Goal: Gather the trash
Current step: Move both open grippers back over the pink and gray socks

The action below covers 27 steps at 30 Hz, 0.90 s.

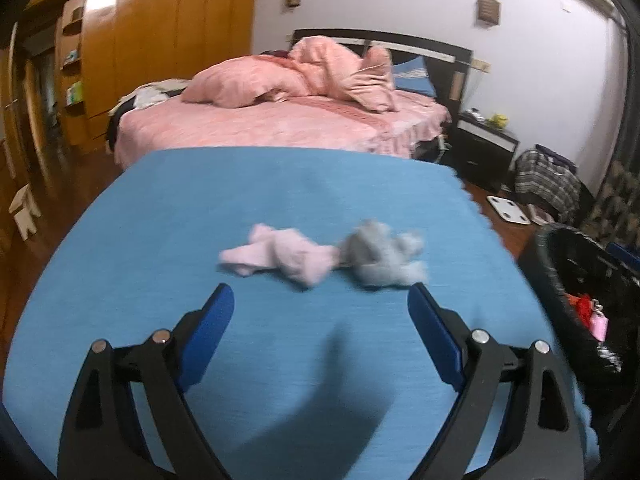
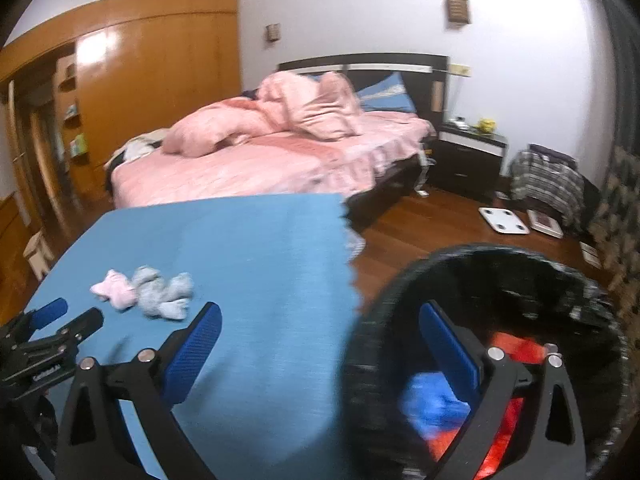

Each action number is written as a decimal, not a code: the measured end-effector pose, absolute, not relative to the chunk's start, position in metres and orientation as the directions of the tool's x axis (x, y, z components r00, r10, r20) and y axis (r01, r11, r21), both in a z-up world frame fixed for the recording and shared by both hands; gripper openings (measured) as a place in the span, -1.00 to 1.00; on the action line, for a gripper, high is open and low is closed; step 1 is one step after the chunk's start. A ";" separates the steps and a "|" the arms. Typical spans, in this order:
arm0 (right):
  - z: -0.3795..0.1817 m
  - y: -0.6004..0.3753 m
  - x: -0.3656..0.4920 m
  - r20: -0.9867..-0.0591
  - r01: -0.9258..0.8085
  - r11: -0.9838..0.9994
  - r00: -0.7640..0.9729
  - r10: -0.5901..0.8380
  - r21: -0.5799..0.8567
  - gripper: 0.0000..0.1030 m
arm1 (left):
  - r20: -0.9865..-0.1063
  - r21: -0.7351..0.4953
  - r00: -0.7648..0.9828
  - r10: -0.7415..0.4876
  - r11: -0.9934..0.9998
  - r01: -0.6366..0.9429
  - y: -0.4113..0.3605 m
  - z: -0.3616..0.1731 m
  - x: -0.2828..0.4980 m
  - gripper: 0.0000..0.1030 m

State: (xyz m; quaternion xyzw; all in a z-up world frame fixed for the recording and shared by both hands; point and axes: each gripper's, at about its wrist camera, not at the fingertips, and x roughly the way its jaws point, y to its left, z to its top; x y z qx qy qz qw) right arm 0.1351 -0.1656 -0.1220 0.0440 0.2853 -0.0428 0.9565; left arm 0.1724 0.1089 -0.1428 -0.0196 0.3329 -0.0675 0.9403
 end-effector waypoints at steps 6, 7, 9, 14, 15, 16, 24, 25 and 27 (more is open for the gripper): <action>-0.136 -0.119 0.162 -0.560 0.042 0.997 0.828 0.005 0.070 0.88 | -0.658 -0.116 0.742 -0.126 0.991 0.065 0.139 -0.151 0.189 0.67; -0.138 -0.115 0.165 -0.563 0.031 0.997 0.826 0.018 0.077 0.88 | -0.660 -0.118 0.741 -0.125 0.991 0.062 0.141 -0.151 0.190 0.67; -0.138 -0.107 0.172 -0.563 0.010 0.996 0.825 0.039 0.084 0.88 | -0.656 -0.108 0.746 -0.117 0.992 0.061 0.142 -0.150 0.194 0.67; -0.143 -0.081 0.189 -0.575 -0.046 0.997 0.815 0.077 0.068 0.88 | -0.659 -0.075 0.747 -0.087 0.996 0.049 0.151 -0.148 0.207 0.67; -0.144 -0.079 0.191 -0.577 -0.051 0.996 0.812 0.082 0.069 0.88 | -0.662 -0.074 0.745 -0.083 0.996 0.046 0.154 -0.149 0.209 0.67; -0.145 -0.074 0.194 -0.580 -0.058 0.996 0.810 0.088 0.071 0.88 | -0.665 -0.072 0.743 -0.079 0.997 0.042 0.156 -0.150 0.209 0.67; -0.157 -0.051 0.204 -0.604 -0.097 0.994 0.790 0.107 0.050 0.88 | -0.677 -0.094 0.731 -0.083 0.995 0.026 0.164 -0.155 0.216 0.58; -0.158 -0.050 0.203 -0.607 -0.099 0.994 0.787 0.107 0.046 0.87 | -0.674 -0.092 0.734 -0.083 0.995 0.028 0.164 -0.154 0.216 0.58; -0.161 -0.047 0.205 -0.620 -0.107 0.994 0.777 0.108 0.038 0.86 | -0.674 -0.090 0.734 -0.083 0.995 0.029 0.164 -0.155 0.216 0.58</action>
